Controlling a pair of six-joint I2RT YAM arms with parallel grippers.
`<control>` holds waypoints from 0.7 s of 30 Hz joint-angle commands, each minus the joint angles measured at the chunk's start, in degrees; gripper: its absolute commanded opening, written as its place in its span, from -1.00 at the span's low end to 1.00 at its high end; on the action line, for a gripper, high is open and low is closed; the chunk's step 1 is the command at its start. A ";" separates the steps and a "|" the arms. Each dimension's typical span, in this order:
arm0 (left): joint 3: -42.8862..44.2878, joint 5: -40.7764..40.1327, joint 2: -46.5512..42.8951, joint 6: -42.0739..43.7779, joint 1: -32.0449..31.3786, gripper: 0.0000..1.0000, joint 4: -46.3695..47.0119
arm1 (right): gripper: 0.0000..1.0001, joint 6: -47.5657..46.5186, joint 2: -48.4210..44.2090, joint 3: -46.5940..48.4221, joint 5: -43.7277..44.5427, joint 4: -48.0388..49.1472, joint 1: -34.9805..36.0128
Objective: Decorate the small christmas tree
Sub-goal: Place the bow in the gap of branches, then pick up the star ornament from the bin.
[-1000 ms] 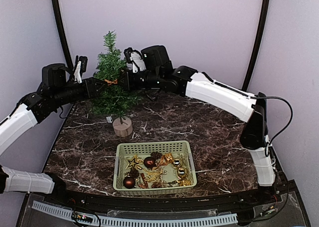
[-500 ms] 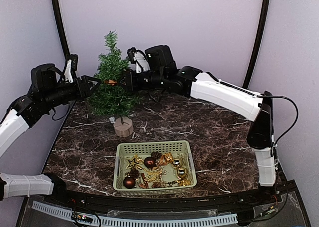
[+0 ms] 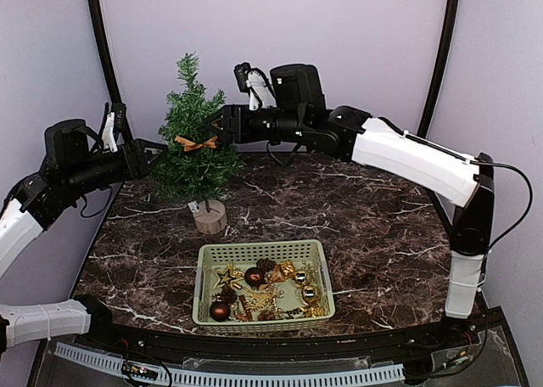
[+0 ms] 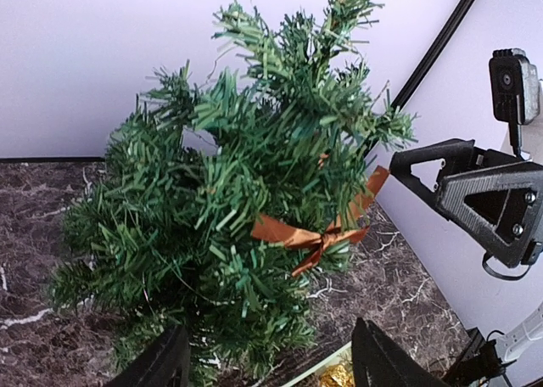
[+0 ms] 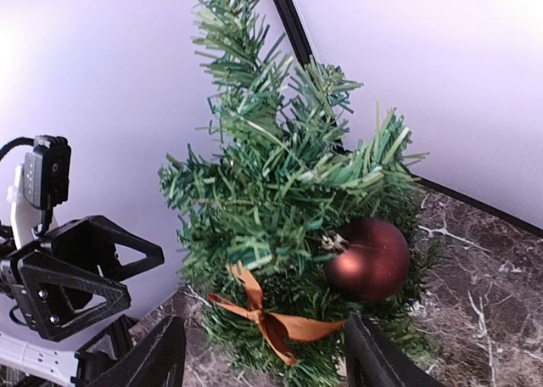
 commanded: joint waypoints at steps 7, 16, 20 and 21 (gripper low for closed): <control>-9.02 8.35 -7.27 -3.86 0.39 0.56 0.29 | 0.49 -1.71 -11.50 -11.69 5.56 4.69 -0.32; -21.28 13.91 -15.21 -8.02 0.32 0.56 -2.81 | 0.62 -0.47 -26.14 -31.65 10.65 3.55 -0.27; -27.15 15.33 -16.84 -12.24 -0.63 0.41 -4.01 | 0.62 2.78 -30.56 -43.41 11.42 -1.32 0.22; -28.15 15.78 -17.21 -14.21 -1.08 0.40 -2.95 | 0.62 3.98 -30.97 -45.28 11.99 -3.22 0.48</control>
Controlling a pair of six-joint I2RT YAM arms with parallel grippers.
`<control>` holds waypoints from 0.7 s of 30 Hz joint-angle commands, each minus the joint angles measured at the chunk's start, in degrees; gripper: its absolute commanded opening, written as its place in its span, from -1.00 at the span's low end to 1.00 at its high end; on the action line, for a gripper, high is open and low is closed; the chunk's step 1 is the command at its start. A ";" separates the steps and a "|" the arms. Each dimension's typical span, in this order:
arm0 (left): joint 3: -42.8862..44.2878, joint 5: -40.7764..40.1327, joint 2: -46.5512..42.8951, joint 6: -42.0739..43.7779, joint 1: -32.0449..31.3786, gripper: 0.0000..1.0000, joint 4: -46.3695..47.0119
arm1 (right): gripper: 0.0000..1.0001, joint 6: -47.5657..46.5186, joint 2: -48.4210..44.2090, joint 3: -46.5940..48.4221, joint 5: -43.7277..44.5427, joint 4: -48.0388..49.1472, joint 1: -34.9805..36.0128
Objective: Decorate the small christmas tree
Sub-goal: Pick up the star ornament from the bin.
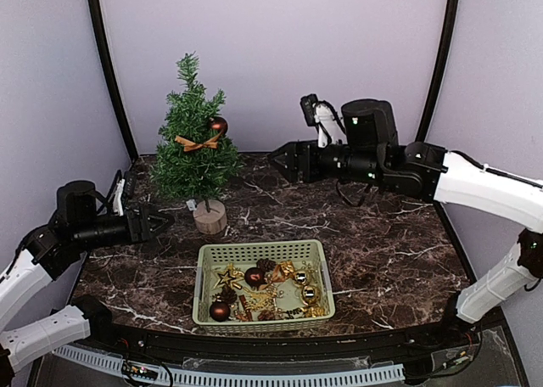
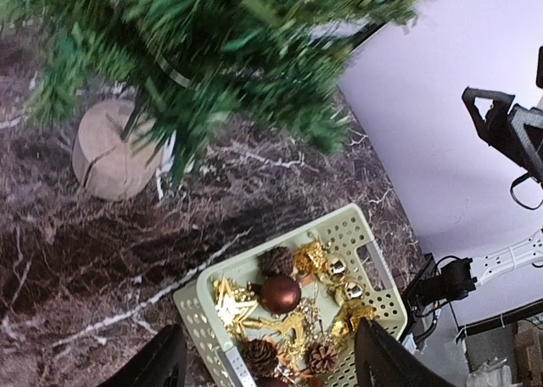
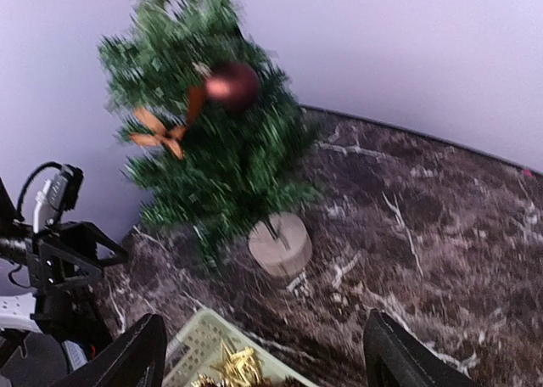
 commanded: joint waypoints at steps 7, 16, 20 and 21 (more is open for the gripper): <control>-11.96 -0.77 -0.12 -12.59 -10.11 0.42 4.75 | 0.60 9.52 -1.05 -16.63 3.20 -9.71 2.11; -15.29 0.22 10.40 -16.35 -15.12 0.35 13.84 | 0.13 4.57 14.28 -5.69 -7.19 -5.05 8.80; -16.14 0.95 12.70 -16.67 -15.79 0.12 16.65 | -0.07 4.78 21.75 -0.41 -11.17 -3.45 10.72; -16.25 0.83 12.95 -16.63 -16.07 0.09 17.09 | -0.11 4.93 23.29 0.75 -11.81 -3.24 10.81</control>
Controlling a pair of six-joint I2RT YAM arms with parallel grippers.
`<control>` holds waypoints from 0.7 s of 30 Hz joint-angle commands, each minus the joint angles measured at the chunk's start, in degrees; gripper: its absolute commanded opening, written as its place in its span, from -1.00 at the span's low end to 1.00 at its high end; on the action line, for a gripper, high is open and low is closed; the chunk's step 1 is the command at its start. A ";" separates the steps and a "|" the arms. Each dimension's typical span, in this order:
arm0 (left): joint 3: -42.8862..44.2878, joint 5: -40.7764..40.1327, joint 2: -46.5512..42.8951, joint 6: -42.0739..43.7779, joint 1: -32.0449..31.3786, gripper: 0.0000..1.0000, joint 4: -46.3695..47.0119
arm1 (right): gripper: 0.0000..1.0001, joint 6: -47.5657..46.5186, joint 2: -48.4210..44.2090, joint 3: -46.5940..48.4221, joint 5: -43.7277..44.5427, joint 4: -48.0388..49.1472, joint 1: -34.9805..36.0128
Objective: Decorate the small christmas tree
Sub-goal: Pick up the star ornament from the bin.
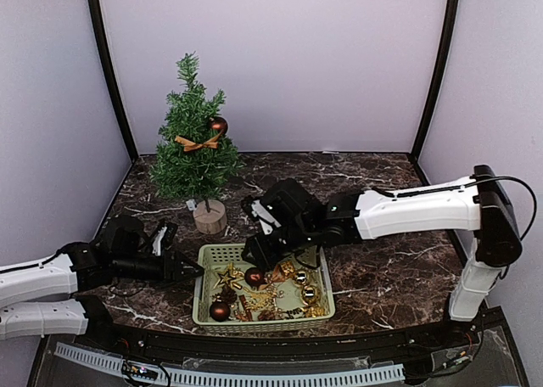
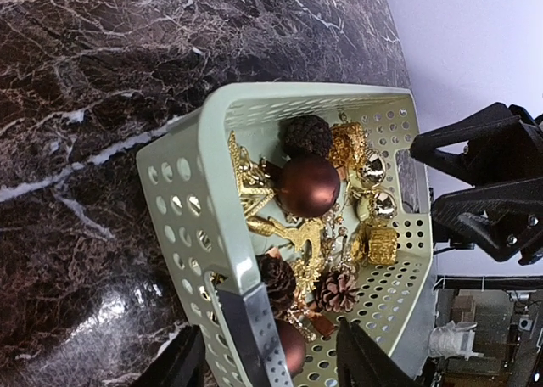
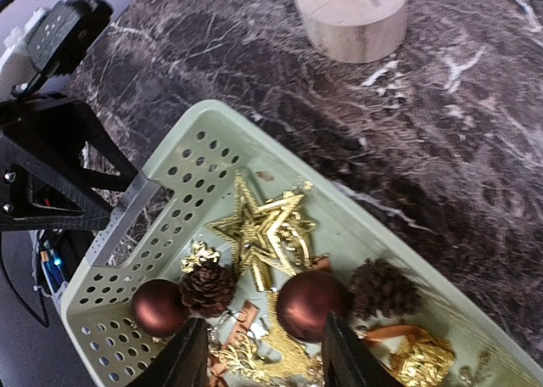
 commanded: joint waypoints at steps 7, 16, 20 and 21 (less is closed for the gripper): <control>-0.94 1.02 4.65 1.70 -1.53 0.07 5.46 | -0.18 -0.76 14.80 13.19 -6.89 0.64 2.03; -0.72 1.72 8.08 3.34 -1.97 -0.41 8.20 | -0.18 -0.39 23.63 23.32 -0.31 -7.82 2.26; -0.51 2.05 9.20 3.94 -2.29 -0.56 9.59 | -0.16 0.74 26.02 25.88 4.12 -11.95 2.29; -0.43 2.14 9.41 4.00 -2.41 -0.60 9.84 | -0.16 0.93 26.42 26.15 4.79 -12.69 2.27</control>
